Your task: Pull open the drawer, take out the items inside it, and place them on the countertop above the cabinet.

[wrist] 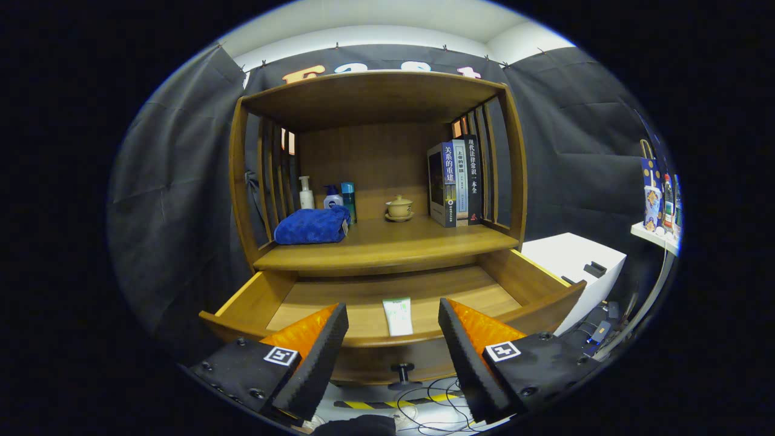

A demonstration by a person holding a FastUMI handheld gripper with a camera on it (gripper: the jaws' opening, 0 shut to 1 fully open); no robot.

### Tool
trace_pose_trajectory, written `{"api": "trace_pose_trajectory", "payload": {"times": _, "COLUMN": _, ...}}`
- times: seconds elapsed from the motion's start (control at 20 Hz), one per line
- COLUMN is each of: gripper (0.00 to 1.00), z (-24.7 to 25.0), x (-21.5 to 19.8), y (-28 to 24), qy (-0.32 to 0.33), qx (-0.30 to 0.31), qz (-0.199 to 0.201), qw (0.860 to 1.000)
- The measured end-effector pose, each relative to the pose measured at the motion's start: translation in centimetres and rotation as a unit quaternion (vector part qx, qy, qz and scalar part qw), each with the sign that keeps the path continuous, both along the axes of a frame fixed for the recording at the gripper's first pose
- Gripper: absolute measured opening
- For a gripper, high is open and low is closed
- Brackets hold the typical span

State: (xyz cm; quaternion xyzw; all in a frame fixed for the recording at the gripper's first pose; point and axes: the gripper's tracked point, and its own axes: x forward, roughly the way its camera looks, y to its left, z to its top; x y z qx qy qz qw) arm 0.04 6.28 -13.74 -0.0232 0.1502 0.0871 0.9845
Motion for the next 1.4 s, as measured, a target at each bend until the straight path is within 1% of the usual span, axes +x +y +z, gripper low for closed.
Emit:
{"api": "trace_pose_trajectory", "payload": {"times": 0.15, "gripper": 0.97, "z": 0.5, "x": 2.8, "y": 1.0, "qy": 0.019, "qx": 0.005, "qz": -0.006, "qw": 1.000}}
{"api": "trace_pose_trajectory", "payload": {"times": 0.2, "gripper": 0.97, "z": 0.4, "x": 3.5, "y": 1.5, "qy": 0.031, "qx": 0.000, "qz": 0.003, "qw": 1.000}}
{"api": "trace_pose_trajectory", "payload": {"times": 0.3, "gripper": 0.97, "z": 0.4, "x": 5.6, "y": 1.3, "qy": 0.039, "qx": -0.027, "qz": -0.001, "qw": 0.999}}
{"api": "trace_pose_trajectory", "payload": {"times": 0.4, "gripper": 0.97, "z": -0.8, "x": 7.5, "y": 1.2, "qy": 0.062, "qx": -0.055, "qz": -0.007, "qw": 0.997}}
{"api": "trace_pose_trajectory", "payload": {"times": 0.6, "gripper": 0.97, "z": -4.7, "x": 10.0, "y": 1.8, "qy": 0.138, "qx": -0.081, "qz": 0.002, "qw": 0.987}}
{"api": "trace_pose_trajectory", "payload": {"times": 0.8, "gripper": 0.97, "z": -9.5, "x": 10.6, "y": 1.7, "qy": 0.248, "qx": -0.089, "qz": -0.006, "qw": 0.965}}
{"api": "trace_pose_trajectory", "payload": {"times": 0.95, "gripper": 0.97, "z": -12.6, "x": 10.5, "y": 1.8, "qy": 0.320, "qx": -0.084, "qz": -0.012, "qw": 0.944}}
{"api": "trace_pose_trajectory", "payload": {"times": 1.1, "gripper": 0.98, "z": -14.5, "x": 10.7, "y": 1.4, "qy": 0.360, "qx": -0.092, "qz": -0.019, "qw": 0.928}}
{"api": "trace_pose_trajectory", "payload": {"times": 1.2, "gripper": 0.94, "z": -15.6, "x": 10.9, "y": 0.9, "qy": 0.380, "qx": -0.103, "qz": -0.031, "qw": 0.919}}
{"api": "trace_pose_trajectory", "payload": {"times": 1.3, "gripper": 0.82, "z": -16.7, "x": 10.6, "y": 0.2, "qy": 0.404, "qx": -0.116, "qz": -0.039, "qw": 0.906}}
{"api": "trace_pose_trajectory", "payload": {"times": 1.4, "gripper": 0.71, "z": -17.4, "x": 10.2, "y": 0.4, "qy": 0.420, "qx": -0.126, "qz": -0.036, "qw": 0.898}}
